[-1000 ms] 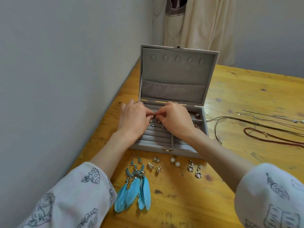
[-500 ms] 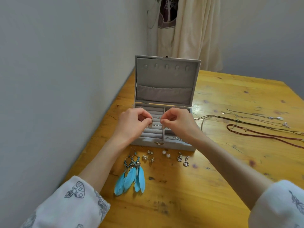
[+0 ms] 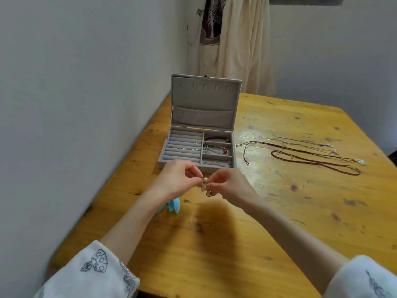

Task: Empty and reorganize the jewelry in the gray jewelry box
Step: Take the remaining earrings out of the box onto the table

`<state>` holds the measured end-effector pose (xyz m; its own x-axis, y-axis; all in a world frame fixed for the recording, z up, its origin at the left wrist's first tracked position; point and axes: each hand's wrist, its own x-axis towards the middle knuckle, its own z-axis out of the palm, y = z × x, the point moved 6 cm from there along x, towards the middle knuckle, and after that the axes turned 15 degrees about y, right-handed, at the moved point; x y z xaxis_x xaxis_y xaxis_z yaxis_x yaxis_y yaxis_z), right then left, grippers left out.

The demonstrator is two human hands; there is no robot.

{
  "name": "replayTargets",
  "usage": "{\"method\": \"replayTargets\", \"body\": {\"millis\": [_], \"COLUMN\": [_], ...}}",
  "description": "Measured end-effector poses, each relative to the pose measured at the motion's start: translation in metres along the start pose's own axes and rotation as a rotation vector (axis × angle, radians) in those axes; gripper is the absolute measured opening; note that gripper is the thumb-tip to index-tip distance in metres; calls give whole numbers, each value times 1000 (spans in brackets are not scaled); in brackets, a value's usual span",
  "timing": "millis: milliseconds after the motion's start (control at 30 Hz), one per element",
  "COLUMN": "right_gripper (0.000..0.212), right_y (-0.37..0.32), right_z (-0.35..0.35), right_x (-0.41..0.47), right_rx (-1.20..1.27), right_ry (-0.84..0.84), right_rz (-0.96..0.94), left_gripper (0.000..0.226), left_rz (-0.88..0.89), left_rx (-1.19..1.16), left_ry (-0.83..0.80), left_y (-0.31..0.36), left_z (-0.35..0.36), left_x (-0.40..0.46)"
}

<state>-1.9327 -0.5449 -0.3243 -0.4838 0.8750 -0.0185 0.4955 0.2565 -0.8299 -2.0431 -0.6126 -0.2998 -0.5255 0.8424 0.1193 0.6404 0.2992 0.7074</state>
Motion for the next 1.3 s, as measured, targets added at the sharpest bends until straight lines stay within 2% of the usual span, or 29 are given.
{"method": "replayTargets", "body": {"millis": [200, 400, 667, 1067, 1300], "right_gripper": [9, 7, 12, 14, 16], "right_y": [13, 16, 21, 21, 16], "right_z": [9, 15, 17, 18, 9], "right_x": [-1, 11, 20, 18, 19], "right_rx": [-42, -83, -126, -216, -168], "right_ry": [-26, 18, 74, 97, 116], "right_rz": [62, 42, 33, 1, -32], "left_gripper": [7, 5, 13, 17, 15], "left_rz": [-69, -69, -26, -1, 30], "left_rx": [118, 236, 408, 447, 358], "left_ry": [-61, 16, 88, 88, 156], "left_y": [-16, -21, -22, -22, -19], "left_z": [18, 27, 29, 31, 21], "left_x": [-5, 6, 17, 16, 19]}}
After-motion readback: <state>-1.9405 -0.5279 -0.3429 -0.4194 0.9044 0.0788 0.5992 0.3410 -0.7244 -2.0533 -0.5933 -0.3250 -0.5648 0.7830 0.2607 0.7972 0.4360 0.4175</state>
